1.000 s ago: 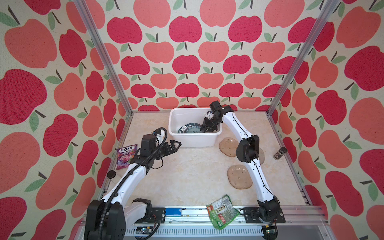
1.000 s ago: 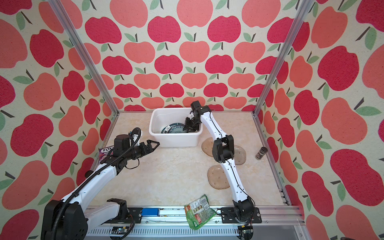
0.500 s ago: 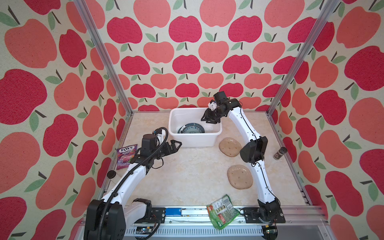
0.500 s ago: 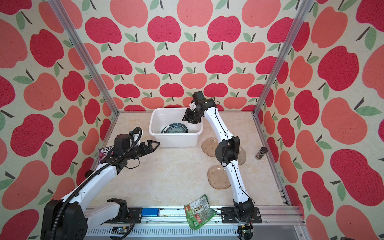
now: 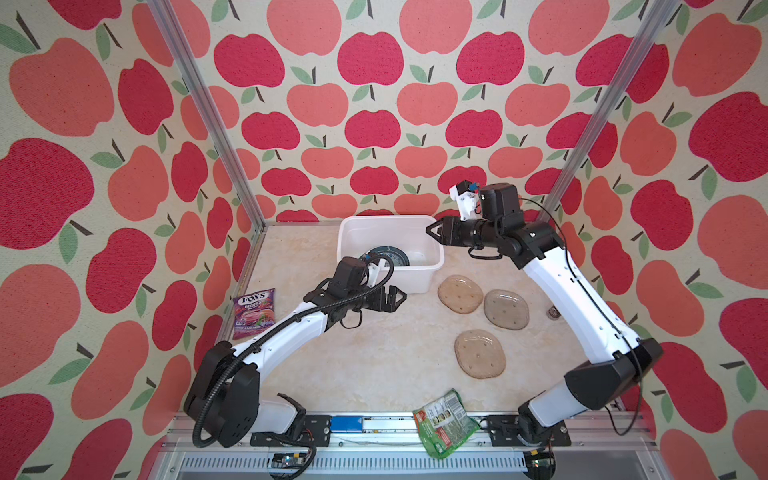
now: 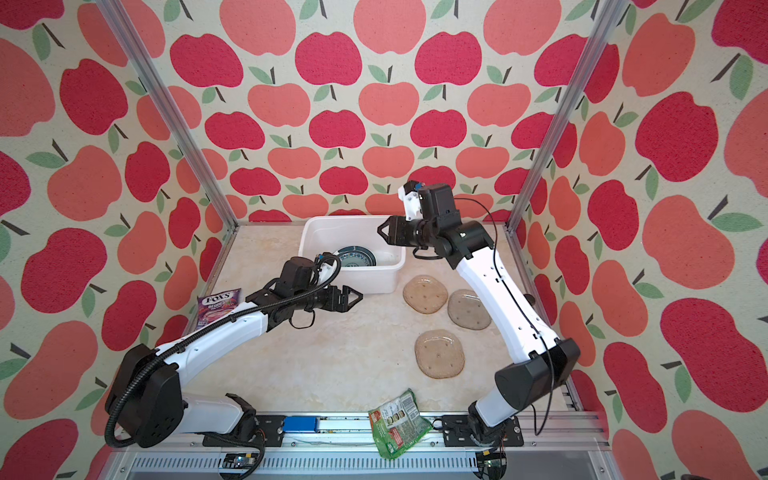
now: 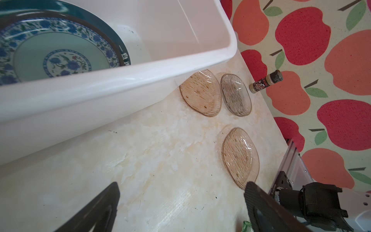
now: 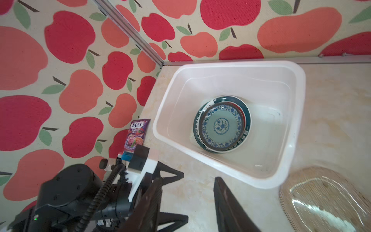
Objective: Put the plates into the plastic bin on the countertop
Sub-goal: 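Move the right gripper toward the clear glass plates while the left gripper reaches toward one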
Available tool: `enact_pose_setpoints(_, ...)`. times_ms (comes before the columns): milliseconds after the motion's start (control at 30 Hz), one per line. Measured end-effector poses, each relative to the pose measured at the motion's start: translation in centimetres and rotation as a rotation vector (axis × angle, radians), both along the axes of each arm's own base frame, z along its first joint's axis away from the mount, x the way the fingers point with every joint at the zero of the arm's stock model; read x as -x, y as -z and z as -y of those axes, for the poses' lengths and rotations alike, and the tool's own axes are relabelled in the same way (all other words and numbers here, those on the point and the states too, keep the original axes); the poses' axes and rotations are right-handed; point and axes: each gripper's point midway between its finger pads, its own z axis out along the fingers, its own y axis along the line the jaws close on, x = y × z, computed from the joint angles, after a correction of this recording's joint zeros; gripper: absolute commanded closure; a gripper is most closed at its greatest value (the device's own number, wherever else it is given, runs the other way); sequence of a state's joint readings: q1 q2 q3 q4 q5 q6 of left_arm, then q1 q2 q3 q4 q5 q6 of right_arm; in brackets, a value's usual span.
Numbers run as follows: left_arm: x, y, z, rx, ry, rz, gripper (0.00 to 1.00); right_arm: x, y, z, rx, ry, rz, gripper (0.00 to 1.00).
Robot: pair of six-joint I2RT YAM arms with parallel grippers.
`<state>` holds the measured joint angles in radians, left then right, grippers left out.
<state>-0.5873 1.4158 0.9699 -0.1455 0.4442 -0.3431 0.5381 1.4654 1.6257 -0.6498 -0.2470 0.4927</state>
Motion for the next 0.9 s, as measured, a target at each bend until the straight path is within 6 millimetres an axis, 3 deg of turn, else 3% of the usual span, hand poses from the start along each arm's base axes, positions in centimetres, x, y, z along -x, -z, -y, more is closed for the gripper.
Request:
enact_pose_setpoints(133, 1.1, 0.5, 3.8, -0.056, 0.136, 0.019, 0.04, 3.1, 5.8, 4.0, 0.058, 0.089, -0.073, 0.56)
enact_pose_setpoints(200, 1.8, 1.2, 5.6, -0.085, 0.200, 0.023, 0.07, 4.3, 7.6, 6.2, 0.081, 0.143, -0.093, 0.57)
enact_pose_setpoints(433, 4.2, 5.9, 11.2, -0.188, 0.384, -0.020, 0.20, 5.9, 10.7, 14.7, 0.062, 0.408, -0.128, 0.58)
enact_pose_setpoints(533, 5.3, 8.2, 13.3, -0.227, 0.441, -0.050, 0.29, 6.6, 13.5, 16.2, 0.043, 0.454, -0.201, 0.59)
enact_pose_setpoints(667, 6.8, 10.7, 15.2, -0.264, 0.497, -0.084, 0.31, 7.7, 16.5, 16.8, 0.031, 0.475, -0.286, 0.59)
enact_pose_setpoints(900, 8.3, 13.1, 16.4, -0.301, 0.528, -0.125, 0.43, 8.3, 16.6, 16.8, -0.005, 0.465, -0.282, 0.59)
